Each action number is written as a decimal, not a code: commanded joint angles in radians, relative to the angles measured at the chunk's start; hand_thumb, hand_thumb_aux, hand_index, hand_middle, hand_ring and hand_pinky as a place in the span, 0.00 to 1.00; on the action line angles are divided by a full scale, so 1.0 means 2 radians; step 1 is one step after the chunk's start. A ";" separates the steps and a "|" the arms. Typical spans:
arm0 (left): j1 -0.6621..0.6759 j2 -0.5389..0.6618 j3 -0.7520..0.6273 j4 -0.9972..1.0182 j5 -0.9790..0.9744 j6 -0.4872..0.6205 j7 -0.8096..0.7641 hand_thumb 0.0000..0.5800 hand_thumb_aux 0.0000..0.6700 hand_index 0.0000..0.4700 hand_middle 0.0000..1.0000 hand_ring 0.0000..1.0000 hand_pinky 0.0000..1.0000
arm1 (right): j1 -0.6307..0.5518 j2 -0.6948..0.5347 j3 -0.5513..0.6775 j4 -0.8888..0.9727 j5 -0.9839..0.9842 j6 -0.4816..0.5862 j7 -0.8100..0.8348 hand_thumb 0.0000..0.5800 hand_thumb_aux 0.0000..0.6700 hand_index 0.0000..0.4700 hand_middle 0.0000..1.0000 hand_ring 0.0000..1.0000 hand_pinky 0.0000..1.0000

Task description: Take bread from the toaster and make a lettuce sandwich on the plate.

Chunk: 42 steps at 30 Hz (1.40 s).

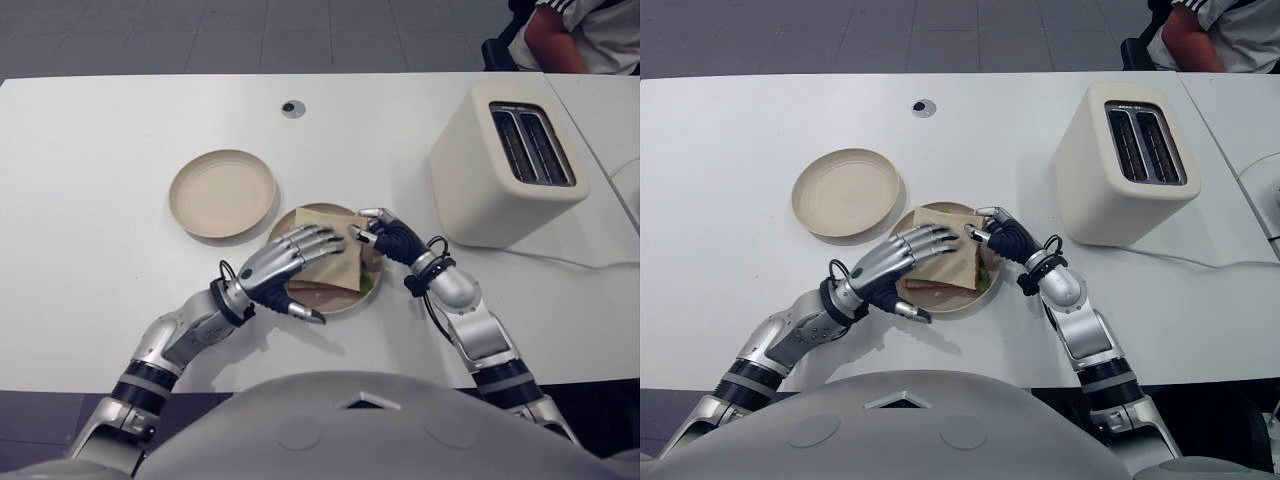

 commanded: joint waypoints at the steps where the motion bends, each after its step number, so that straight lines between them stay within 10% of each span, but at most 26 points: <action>1: -0.017 0.002 -0.044 0.088 0.026 0.028 -0.033 0.22 0.12 0.12 0.00 0.00 0.00 | -0.012 0.010 0.000 -0.004 -0.012 -0.009 -0.006 0.98 0.85 0.85 1.00 1.00 1.00; 2: -0.021 0.003 -0.053 0.104 0.027 0.033 -0.037 0.37 0.20 0.20 0.00 0.00 0.00 | -0.011 0.014 -0.002 -0.005 -0.020 -0.012 -0.015 0.77 0.53 0.53 0.95 0.95 0.95; 3: -0.023 0.006 -0.060 0.115 0.029 0.036 -0.040 0.47 0.27 0.27 0.00 0.00 0.00 | -0.010 0.017 -0.003 -0.004 -0.026 -0.015 -0.024 0.00 0.00 0.00 0.55 0.55 0.55; 4: -0.024 0.009 -0.064 0.123 0.029 0.040 -0.042 0.44 0.25 0.25 0.00 0.00 0.00 | -0.012 0.020 -0.007 -0.004 -0.031 -0.019 -0.033 0.00 0.00 0.00 0.02 0.02 0.02; 5: -0.025 0.013 -0.066 0.127 0.030 0.042 -0.039 0.29 0.16 0.16 0.00 0.00 0.00 | -0.015 0.023 -0.016 -0.004 -0.035 -0.025 -0.048 0.00 0.00 0.00 0.00 0.00 0.00; 9: -0.035 0.028 -0.041 0.108 0.033 0.051 0.006 0.19 0.10 0.10 0.00 0.00 0.00 | -0.055 0.004 -0.149 -0.024 -0.063 -0.068 -0.173 0.00 0.00 0.00 0.00 0.00 0.00; 12: -0.048 -0.002 -0.010 0.070 0.005 0.041 0.069 0.00 0.00 0.00 0.00 0.00 0.00 | -0.024 0.003 -0.108 -0.054 -0.063 -0.113 -0.137 0.00 0.00 0.00 0.00 0.00 0.00; 13: -0.050 -0.012 -0.006 0.058 -0.016 0.031 0.075 0.09 0.05 0.05 0.04 0.04 0.04 | -0.015 0.002 -0.092 -0.056 -0.064 -0.125 -0.125 0.00 0.00 0.00 0.26 0.26 0.26; 14: -0.052 -0.022 -0.003 0.041 -0.045 0.015 0.078 0.04 0.02 0.02 0.18 0.18 0.18 | -0.009 0.001 -0.083 -0.058 -0.058 -0.130 -0.116 0.00 0.00 0.00 0.73 0.73 0.73; 15: -0.051 -0.030 -0.004 0.023 -0.089 -0.004 0.073 0.38 0.21 0.21 0.74 0.74 0.74 | -0.003 0.001 -0.078 -0.061 -0.044 -0.133 -0.102 0.56 0.34 0.34 1.00 1.00 1.00; 16: -0.045 -0.033 -0.014 -0.008 -0.167 -0.024 0.058 0.82 0.57 0.57 1.00 1.00 1.00 | 0.004 -0.001 -0.071 -0.067 -0.020 -0.133 -0.079 1.00 0.99 0.99 1.00 1.00 1.00; 17: -0.038 -0.026 -0.030 -0.046 -0.248 -0.037 0.036 1.00 1.00 1.00 1.00 1.00 1.00 | 0.012 -0.003 -0.062 -0.075 0.013 -0.131 -0.051 1.00 1.00 1.00 1.00 1.00 1.00; 23: 0.052 0.172 -0.115 -0.192 -0.580 -0.031 -0.159 1.00 1.00 1.00 1.00 1.00 1.00 | 0.112 -0.117 0.058 -0.114 0.129 -0.219 0.168 1.00 1.00 1.00 1.00 1.00 1.00; 30: 0.074 0.188 -0.148 -0.007 -0.381 0.083 -0.291 1.00 1.00 1.00 1.00 1.00 1.00 | 0.091 -0.118 0.137 -0.011 0.021 -0.256 0.219 1.00 1.00 1.00 1.00 1.00 1.00; 42: -0.152 -0.049 -0.103 0.259 -0.094 0.158 0.062 1.00 1.00 1.00 1.00 1.00 1.00 | -0.022 -0.010 0.041 0.148 -0.179 -0.137 -0.074 1.00 1.00 1.00 1.00 1.00 1.00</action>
